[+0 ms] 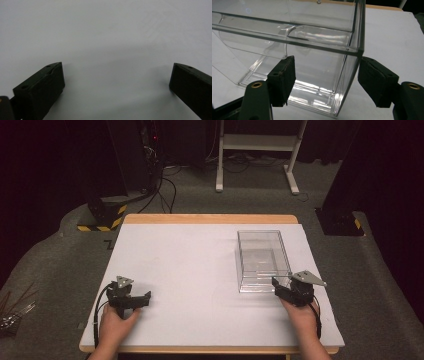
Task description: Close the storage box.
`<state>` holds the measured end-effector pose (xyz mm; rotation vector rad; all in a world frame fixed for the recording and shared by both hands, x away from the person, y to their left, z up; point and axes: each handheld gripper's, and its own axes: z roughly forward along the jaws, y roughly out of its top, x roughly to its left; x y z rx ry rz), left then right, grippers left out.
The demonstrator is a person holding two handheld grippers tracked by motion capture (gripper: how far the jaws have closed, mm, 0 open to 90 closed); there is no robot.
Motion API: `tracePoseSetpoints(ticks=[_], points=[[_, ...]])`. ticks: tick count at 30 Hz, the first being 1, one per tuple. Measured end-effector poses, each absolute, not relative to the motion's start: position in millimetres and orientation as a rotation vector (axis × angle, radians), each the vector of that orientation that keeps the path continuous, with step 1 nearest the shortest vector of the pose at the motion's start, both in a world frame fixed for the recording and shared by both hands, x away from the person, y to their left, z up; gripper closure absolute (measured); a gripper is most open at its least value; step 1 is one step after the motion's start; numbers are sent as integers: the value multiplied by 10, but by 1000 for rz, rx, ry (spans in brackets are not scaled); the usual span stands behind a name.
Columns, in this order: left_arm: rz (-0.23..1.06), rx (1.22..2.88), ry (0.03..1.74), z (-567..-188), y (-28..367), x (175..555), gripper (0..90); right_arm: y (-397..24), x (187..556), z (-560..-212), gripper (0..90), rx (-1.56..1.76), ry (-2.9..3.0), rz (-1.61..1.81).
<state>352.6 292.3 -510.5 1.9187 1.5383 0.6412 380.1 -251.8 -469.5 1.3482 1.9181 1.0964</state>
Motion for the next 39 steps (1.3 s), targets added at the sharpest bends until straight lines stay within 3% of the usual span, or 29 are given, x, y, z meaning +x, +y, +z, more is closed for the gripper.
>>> tracePoseSetpoints(ticks=[20,39], points=[[642,1919,1538,-5105,2923,3525,2,-2695,3532,-4736,311,1361,1911,1096],[642,1918,1537,-5106,2922,3524,3,-2983,3293,-4985,320,1394,1939,941]])
